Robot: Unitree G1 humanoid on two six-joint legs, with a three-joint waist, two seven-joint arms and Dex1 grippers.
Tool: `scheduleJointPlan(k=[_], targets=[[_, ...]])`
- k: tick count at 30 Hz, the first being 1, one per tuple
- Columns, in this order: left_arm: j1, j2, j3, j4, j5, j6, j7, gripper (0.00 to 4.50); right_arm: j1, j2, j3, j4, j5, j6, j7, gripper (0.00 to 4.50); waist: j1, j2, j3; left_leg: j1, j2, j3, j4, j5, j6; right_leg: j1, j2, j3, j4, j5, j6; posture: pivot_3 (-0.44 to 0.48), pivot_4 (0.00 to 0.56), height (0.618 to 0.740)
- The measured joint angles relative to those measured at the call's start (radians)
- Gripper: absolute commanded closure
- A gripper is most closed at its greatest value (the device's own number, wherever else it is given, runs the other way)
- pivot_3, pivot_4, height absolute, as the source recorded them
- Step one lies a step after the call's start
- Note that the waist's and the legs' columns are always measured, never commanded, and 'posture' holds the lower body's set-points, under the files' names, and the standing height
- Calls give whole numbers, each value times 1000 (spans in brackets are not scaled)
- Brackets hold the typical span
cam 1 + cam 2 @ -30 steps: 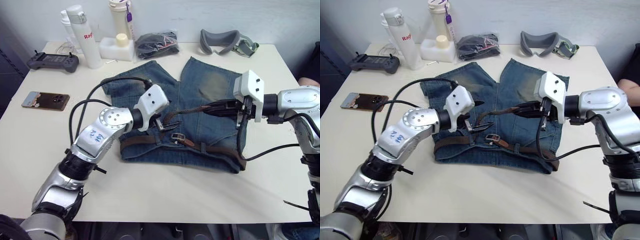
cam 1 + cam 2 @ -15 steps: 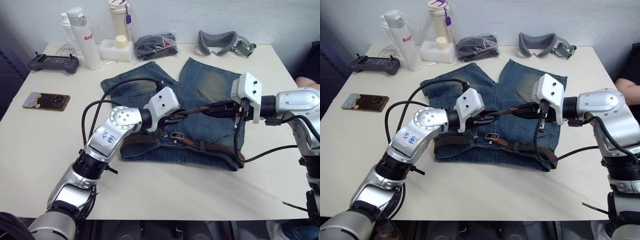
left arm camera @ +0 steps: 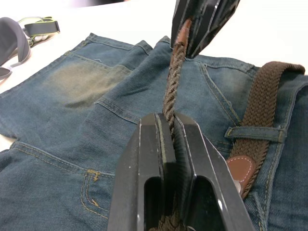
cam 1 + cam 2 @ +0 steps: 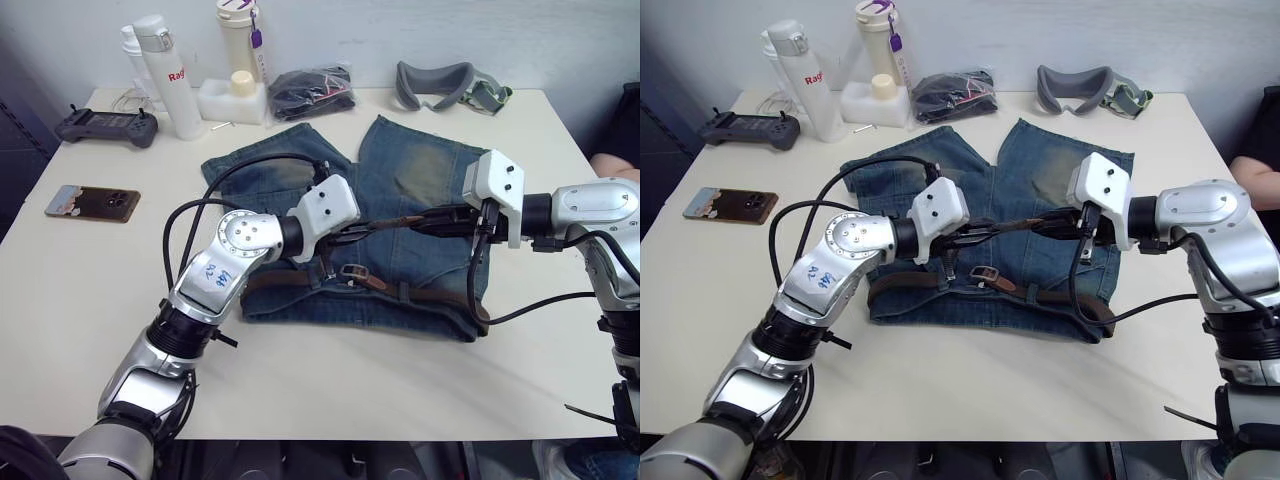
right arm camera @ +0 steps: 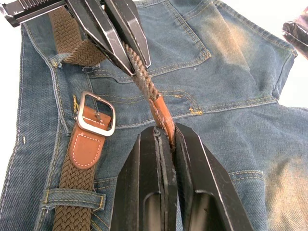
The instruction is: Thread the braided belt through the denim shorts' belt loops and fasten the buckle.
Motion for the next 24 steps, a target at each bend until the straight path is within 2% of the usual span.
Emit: scheduleJointPlan(k=[3,7,11,12,18,24], targets=[[0,-12,3,12,15,-6,-6,4433,0,2,0,0,0,19,-1,4500,0,0,0,0,0,0,0,0,0,0,0,0,0,0,0,0,150,739],[1,-1,10,19,36,-1,-6,4500,12,18,0,-21,25,51,4,2793,-1,0,0,1,0,1,0,0,0,0,0,1,1,0,0,0,150,739],[45,83,63,22,63,5,-6,4500,78,18,15,-90,6,-3,13,711,-6,0,0,1,2,1,0,0,0,0,0,2,1,0,0,0,150,739],[56,97,73,22,67,7,-7,4500,93,18,27,-98,-13,-24,9,306,-6,0,0,1,1,1,0,0,0,0,0,2,2,0,0,0,150,739],[132,153,95,13,89,8,-22,4500,215,57,155,-170,-140,-138,-31,306,-6,0,0,1,1,2,0,0,0,-1,0,2,2,0,0,0,150,739],[140,153,95,-8,95,13,-22,4500,231,107,183,-150,-255,-165,-140,306,-3,-1,0,1,0,2,0,0,0,-1,0,2,3,0,0,0,150,739]])
